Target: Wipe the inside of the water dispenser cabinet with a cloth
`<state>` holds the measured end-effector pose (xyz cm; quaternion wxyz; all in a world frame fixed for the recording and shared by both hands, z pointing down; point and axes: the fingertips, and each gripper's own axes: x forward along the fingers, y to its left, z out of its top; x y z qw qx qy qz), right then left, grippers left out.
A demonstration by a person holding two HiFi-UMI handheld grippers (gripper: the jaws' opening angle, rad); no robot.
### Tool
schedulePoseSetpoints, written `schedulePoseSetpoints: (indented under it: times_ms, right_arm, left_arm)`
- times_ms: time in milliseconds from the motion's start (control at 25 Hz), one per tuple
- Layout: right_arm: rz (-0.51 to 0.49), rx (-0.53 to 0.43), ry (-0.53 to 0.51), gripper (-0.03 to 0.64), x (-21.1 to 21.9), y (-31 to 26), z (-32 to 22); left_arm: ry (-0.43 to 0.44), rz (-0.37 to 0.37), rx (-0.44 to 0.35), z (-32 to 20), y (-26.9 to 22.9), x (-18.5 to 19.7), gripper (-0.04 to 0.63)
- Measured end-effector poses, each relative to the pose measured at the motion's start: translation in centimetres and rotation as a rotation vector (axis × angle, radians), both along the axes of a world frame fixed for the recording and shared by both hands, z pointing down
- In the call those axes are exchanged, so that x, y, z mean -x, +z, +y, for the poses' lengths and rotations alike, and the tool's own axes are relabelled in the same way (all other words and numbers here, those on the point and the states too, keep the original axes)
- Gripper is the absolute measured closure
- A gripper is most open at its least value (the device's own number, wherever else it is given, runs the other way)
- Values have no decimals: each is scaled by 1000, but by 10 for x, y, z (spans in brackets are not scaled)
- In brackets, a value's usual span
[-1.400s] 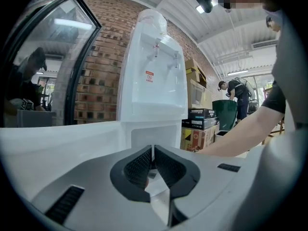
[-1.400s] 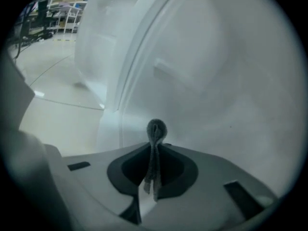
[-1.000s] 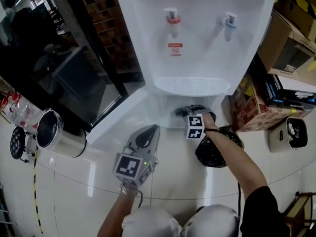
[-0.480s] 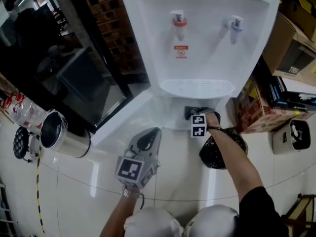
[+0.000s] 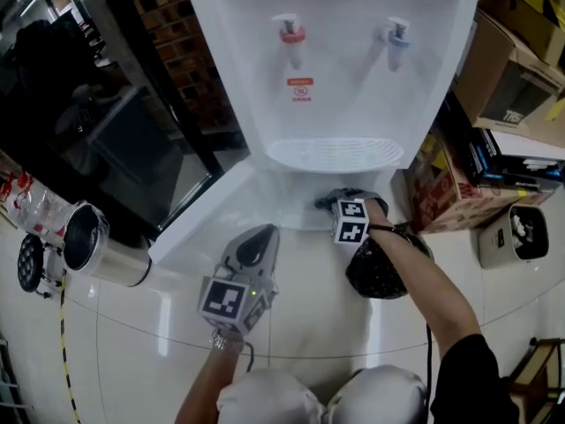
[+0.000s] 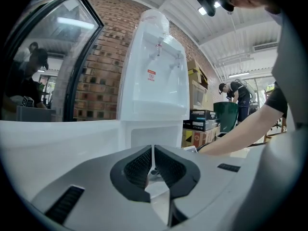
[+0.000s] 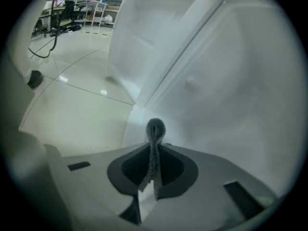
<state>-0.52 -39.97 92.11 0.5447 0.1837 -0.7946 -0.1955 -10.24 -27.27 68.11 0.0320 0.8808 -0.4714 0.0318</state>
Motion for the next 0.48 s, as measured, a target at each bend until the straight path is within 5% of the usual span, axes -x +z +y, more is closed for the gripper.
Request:
schedulePoseSetpoints:
  times_ms: [200,480]
  right_arm:
    - [-113,-88,91,594,23,-15,-40]
    - [-38,-2,66,594,37,29,-26]
  left_arm:
    - [-10,8,-36,3,-6,2,574]
    - [-46,0,-22,10,-4,20,574]
